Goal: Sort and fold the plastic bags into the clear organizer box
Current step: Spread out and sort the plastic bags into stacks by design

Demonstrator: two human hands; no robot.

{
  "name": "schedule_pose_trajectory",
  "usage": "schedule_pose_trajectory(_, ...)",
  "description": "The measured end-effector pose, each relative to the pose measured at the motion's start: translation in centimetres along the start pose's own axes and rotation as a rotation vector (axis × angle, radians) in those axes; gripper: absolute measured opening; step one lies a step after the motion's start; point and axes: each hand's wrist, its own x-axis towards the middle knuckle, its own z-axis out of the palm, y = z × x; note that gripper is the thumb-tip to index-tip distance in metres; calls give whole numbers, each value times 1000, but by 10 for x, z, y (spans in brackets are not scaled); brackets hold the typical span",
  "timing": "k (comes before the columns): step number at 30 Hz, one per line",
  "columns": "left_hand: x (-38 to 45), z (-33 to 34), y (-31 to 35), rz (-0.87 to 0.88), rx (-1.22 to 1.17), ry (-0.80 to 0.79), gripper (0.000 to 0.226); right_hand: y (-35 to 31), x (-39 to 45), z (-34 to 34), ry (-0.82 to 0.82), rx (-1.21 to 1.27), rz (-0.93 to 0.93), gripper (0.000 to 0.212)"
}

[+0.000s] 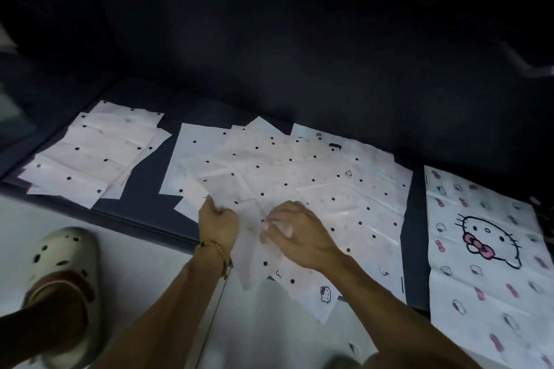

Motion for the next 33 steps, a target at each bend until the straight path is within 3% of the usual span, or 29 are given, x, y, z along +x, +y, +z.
schedule_pose_trajectory(2, 2, -17, 0, 56, 71, 34, 39, 13, -3, 2, 267, -56, 146, 24)
schedule_pose_trajectory(3, 5, -27, -1, 70, 105, 52, 39, 19, -4, 4, 308, -151, 221, 28)
schedule_pose_trajectory(6, 12, -57, -3, 110, 174, 95, 37, 38, -3, 19, 117, -430, 350, 58)
schedule_pose_trajectory(9, 18, -80, -4, 129, 177, 97, 37, 45, -2, 37, 0, -487, 358, 73)
schedule_pose_trajectory(15, 22, -97, -8, 134, 197, 95, 40, 51, 3, 38, 105, -556, 283, 47)
schedule_pose_trajectory(20, 23, -100, -5, 121, 190, -8, 43, 43, 16, 27, 153, -442, 282, 23)
schedule_pose_trajectory(24, 23, -101, -3, 43, 169, -78, 42, 13, 33, 18, 286, 212, 233, 16)
schedule_pose_trajectory(28, 22, -94, 2, -148, -5, -152, 27, -36, 41, 24, -11, 418, 156, 16)
schedule_pose_trajectory(31, 25, -83, 7, -253, -169, -169, 52, -51, 37, 39, -273, 272, 105, 20)
schedule_pose_trajectory(33, 26, -77, 6, -195, -105, -55, 28, -52, 31, 45, -389, 292, 134, 15)
